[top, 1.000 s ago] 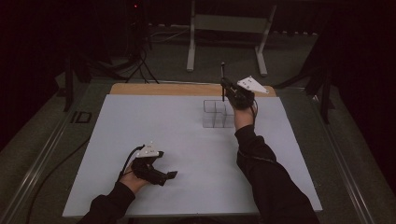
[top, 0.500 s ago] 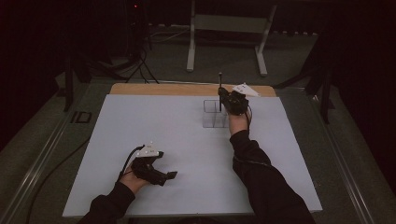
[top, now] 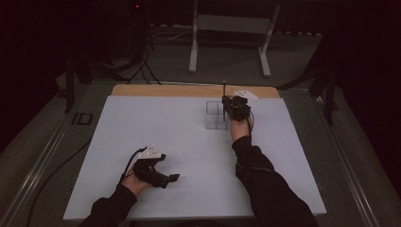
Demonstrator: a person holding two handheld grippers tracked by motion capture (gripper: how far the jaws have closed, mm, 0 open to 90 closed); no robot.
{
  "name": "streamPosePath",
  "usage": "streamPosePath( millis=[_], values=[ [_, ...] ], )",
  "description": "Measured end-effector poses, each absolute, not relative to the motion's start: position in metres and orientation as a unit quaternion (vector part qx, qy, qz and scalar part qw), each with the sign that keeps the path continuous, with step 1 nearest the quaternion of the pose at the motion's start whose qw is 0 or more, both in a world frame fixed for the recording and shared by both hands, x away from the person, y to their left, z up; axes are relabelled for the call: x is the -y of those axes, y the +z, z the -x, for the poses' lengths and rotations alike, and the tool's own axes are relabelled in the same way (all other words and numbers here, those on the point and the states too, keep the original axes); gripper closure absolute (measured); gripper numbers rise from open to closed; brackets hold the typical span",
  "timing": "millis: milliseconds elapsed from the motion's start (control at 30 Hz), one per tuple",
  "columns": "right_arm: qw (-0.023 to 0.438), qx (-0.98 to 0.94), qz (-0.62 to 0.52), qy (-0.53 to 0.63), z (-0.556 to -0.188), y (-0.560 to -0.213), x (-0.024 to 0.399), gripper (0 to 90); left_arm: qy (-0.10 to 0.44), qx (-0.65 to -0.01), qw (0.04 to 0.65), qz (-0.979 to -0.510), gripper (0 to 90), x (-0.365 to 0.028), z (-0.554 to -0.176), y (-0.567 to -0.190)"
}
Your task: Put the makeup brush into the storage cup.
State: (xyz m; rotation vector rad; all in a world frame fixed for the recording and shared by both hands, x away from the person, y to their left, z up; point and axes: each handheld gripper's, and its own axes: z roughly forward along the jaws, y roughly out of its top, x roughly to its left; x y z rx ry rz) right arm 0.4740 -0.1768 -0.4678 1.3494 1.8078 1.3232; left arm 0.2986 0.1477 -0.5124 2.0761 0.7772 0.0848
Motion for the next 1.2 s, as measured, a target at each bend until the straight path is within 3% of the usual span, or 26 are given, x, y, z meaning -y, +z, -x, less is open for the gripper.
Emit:
streamPosePath(
  millis=[200, 433, 500, 733, 900, 1200],
  values=[
    [0.252, -0.677, -0.505, 0.472, -0.473, -0.469, 0.175, 82.7, 0.033, -0.314, 0.446, -0.838, 1.6, -0.148, -0.299, -0.513],
    [0.277, -0.677, -0.506, 0.458, -0.467, -0.459, 0.178, 55.0, 0.033, -0.314, 0.446, -0.838, 1.6, -0.148, -0.299, -0.513],
    [0.274, -0.676, -0.502, 0.465, -0.465, -0.454, 0.180, 43.4, 0.033, -0.312, 0.444, -0.839, 1.6, -0.147, -0.299, -0.513],
    [0.227, -0.698, -0.490, 0.470, -0.460, -0.438, 0.178, 17.0, 0.033, -0.312, 0.444, -0.839, 1.6, -0.147, -0.299, -0.512],
    [0.208, -0.705, -0.484, 0.475, -0.455, -0.427, 0.179, 11.1, 0.032, -0.311, 0.443, -0.840, 1.6, -0.147, -0.298, -0.512],
    [0.187, -0.724, -0.454, 0.484, -0.444, -0.416, 0.190, 9.2, 0.033, -0.311, 0.444, -0.840, 1.6, -0.147, -0.298, -0.512]
  ],
)
